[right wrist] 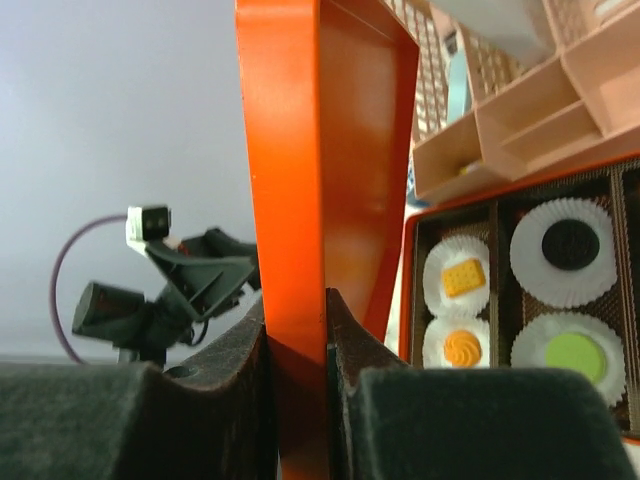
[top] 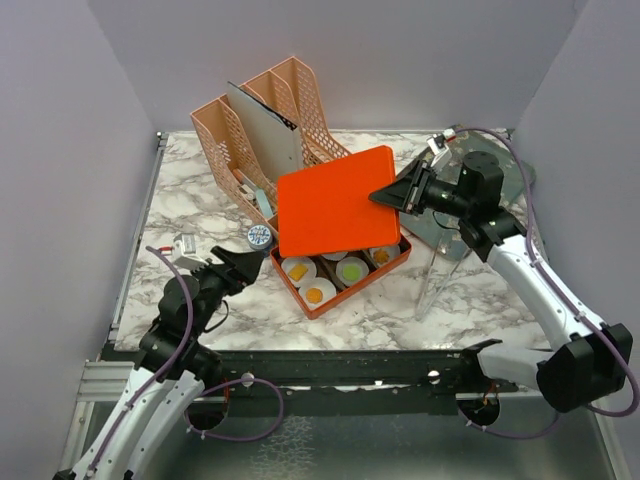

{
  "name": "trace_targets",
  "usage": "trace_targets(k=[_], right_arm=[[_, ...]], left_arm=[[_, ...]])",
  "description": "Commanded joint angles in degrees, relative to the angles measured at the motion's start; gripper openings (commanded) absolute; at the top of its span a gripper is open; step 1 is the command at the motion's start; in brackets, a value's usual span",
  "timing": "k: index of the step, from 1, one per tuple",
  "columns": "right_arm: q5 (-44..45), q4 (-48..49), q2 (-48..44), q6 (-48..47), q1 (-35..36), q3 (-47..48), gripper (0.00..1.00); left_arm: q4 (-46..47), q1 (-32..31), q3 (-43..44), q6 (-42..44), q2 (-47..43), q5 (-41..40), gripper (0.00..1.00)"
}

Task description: Pack the cookies

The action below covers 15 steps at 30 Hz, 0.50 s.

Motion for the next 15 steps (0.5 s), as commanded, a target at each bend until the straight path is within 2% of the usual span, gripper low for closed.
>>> trace_targets(k=[1,8,15], right_arm=[[-16.31,1.29,1.46,-3.48,-1.49,1.55,0.0],[-26.16,4.91,4.13,-5.26,-3.72,0.14,0.0],[-31.47,6.05,8.53,-9.25,-4.69,-2.65,0.0]], left_arm=[[-2.86,-0.21,2.33,0.97,4.76,4.64,0.74],[-3.2,-0.21,1.47,-1.48,6.09,5.03,0.74],[-4.09,-0.21,-1.28,-3.72,5.97,5.7,0.74]])
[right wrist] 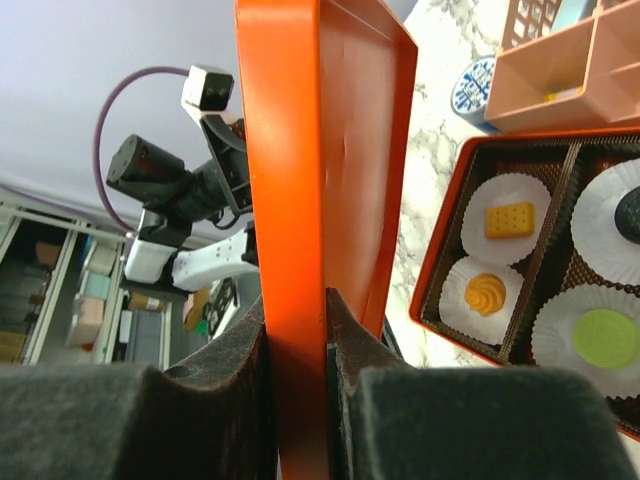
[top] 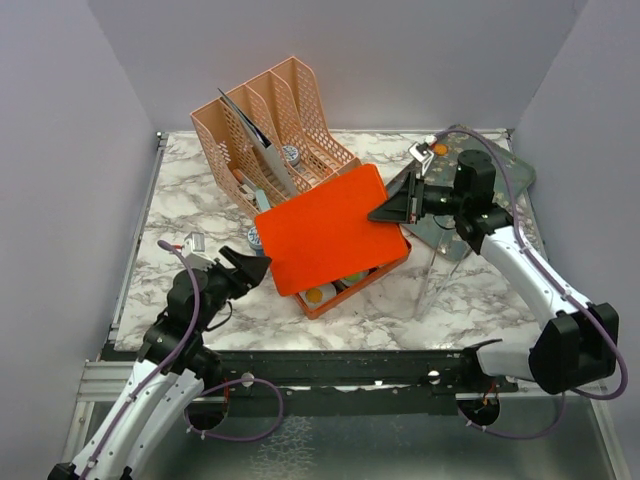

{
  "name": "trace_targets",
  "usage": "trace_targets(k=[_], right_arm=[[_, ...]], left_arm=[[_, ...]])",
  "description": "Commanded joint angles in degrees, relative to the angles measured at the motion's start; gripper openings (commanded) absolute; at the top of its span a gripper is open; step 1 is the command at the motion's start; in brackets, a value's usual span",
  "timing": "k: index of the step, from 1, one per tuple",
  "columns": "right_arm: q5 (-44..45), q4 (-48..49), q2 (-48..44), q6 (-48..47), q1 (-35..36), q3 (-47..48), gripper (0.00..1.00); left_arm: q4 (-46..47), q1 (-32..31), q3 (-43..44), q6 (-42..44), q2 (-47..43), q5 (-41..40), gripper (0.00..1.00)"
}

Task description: Pack the cookies

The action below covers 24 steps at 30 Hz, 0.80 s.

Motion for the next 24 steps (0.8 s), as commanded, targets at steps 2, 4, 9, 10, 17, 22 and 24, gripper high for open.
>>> trace_targets(k=[2,4,9,10,17,22,24], right_arm=[[-8.59,5.86,4.64,-2.65,-0.72,-3.23,0.0],[-9.34,6.71,6.38,-3.14,-1.21,-4.1,0.0],[-11.82,10.4,9.37,-3.36,-2.0,-5.53,0.01],[-12.28,10.43,10.18,-3.77,-2.22,-5.46,0.01],[-13.97,4.73,18.01,-11.29,-4.19,-2.45,0.05],[-12.88,-0.58,22.52,-16.41,-5.34,-0.18,0.08],[-11.73,-2.6,24.09,-17.83,-6.03,0.89,0.11]], left_arm=[[-1.4,-0.21,-2.87,-2.7,0.0,3.0,0.74],[-1.03,-0.21,-4.35,-3.22,-0.34,2.95,0.74],[3.2,-0.21,-8.98,-5.4,-0.74,5.13,0.74],[4.3,-0.21,-9.86,-5.94,-0.61,5.84,0.74],[7.82,-0.21,-13.34,-7.31,0.19,6.42,0.74],[11.64,-0.21,-15.53,-8.34,2.62,6.88,0.73],[13.3,-0.21,-16.29,-8.69,4.26,7.18,0.73]])
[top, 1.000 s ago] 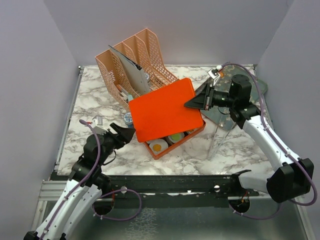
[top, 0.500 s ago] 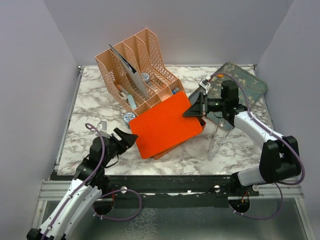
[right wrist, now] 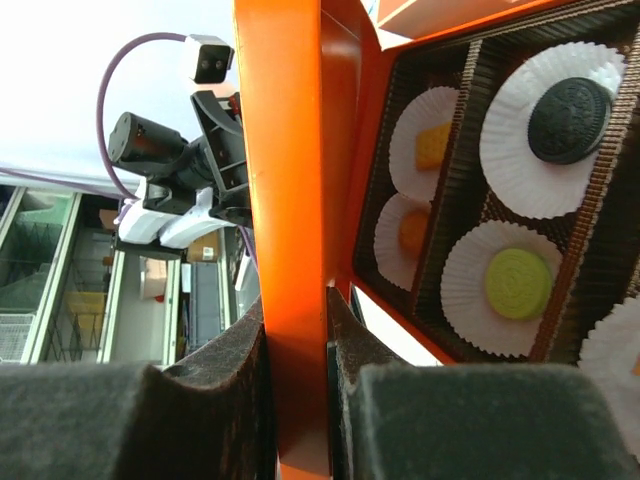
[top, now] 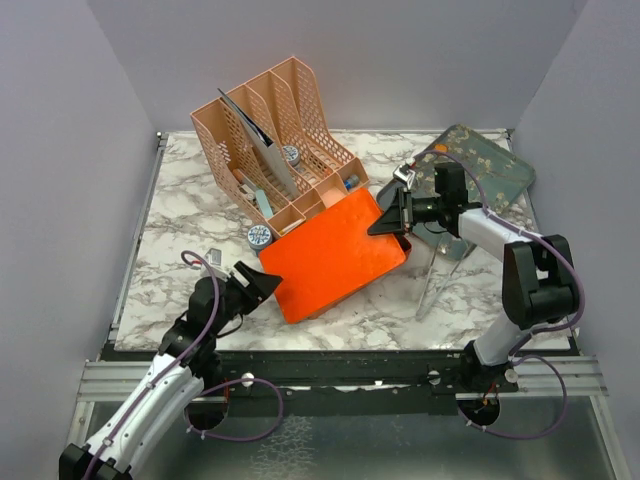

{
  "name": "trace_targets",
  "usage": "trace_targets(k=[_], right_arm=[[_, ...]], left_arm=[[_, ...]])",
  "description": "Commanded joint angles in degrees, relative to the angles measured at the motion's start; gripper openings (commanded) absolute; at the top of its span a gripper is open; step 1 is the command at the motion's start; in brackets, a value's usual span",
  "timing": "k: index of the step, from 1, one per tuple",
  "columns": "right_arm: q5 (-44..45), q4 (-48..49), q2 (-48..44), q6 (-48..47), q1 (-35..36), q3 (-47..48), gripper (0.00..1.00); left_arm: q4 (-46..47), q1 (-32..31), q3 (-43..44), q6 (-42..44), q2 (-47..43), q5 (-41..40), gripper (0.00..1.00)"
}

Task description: Pack the cookies

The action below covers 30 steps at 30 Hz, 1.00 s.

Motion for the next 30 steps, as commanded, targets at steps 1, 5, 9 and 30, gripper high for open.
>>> trace_targets(k=[1,5,9,30], right_arm=[[0.88,-6.01,3.15,-8.14,-1.95,4.36,0.13],[3.73,-14.09,6.71,-14.73,-2.8,8.57,0.2],[8.02,-20.77,9.42,-20.0,-2.85,12.19,0.28],[34.92,-24.4,6.25,-22.42,-2.85,15.0,0.66]], left_arm=[[5.82,-0.21,-2.34,-1.42,3.52,1.81,0.73],[8.21,-0.21,-2.64,-1.26,6.98,1.87,0.73],[10.99,-0.21,-2.58,-1.57,9.0,2.86,0.73],[14.9,-0.22,2.02,-5.79,15.72,8.67,0.64]])
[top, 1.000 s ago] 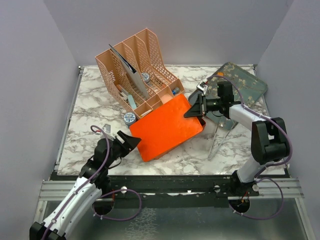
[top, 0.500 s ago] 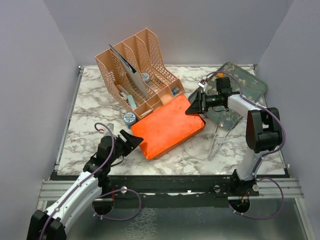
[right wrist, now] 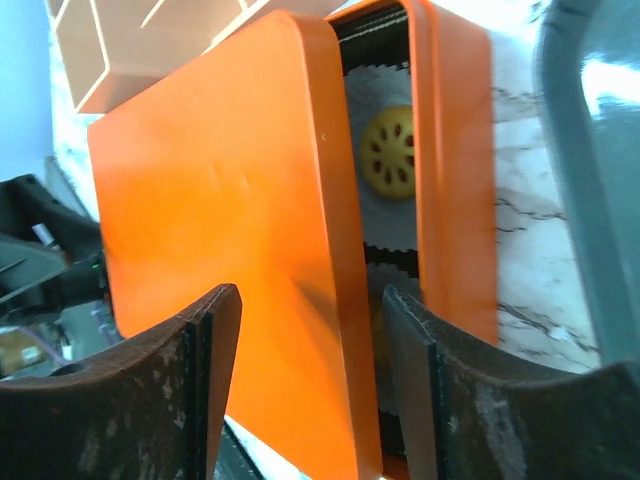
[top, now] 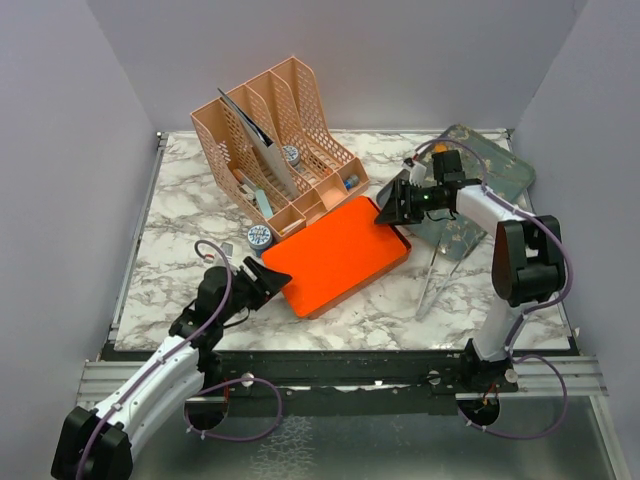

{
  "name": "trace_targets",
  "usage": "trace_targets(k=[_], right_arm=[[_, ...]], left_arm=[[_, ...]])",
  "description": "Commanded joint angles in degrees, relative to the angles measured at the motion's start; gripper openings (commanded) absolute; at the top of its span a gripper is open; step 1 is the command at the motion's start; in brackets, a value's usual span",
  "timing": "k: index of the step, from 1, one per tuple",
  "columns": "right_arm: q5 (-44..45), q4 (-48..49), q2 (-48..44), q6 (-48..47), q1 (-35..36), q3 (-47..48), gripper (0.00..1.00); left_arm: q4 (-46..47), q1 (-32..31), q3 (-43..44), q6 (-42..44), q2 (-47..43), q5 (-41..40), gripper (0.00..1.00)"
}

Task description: Pack the cookies

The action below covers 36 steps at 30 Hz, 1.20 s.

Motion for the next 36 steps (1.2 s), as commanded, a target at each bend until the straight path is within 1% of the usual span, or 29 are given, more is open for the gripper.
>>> trace_targets(k=[1,6,14,21,29,36], right_arm=[[10.57,-0.34,-5.08,-1.61,-0.32,-0.64,0.68],[13.67,0.2,-6.51,-2.7,-0.32,-2.29,0.7],[10.05,3.44,-5.12,-1.88,-0.32,-5.63,0.69],[5.44,6.81,-5.28,0.02,-0.22,-10.18,0.68],[-2.61,16.84,-9.69,7.25,1.0,-19.65,0.6],[-4.82,27.77,-14.8,14.74,2.57,-28.47,0.52]], left_arm=[[1.65,-0.22,2.72,-1.25,0.75,2.39,0.64],[1.51,-0.3,3.24,-2.63,1.85,2.03,0.64],[1.51,-0.31,3.57,-3.82,3.42,1.54,0.64],[1.53,-0.39,5.0,-2.81,6.0,1.53,0.64],[0.64,-0.48,6.94,0.22,7.63,1.37,0.64],[-2.42,-0.48,7.95,3.07,8.1,0.48,0.65]])
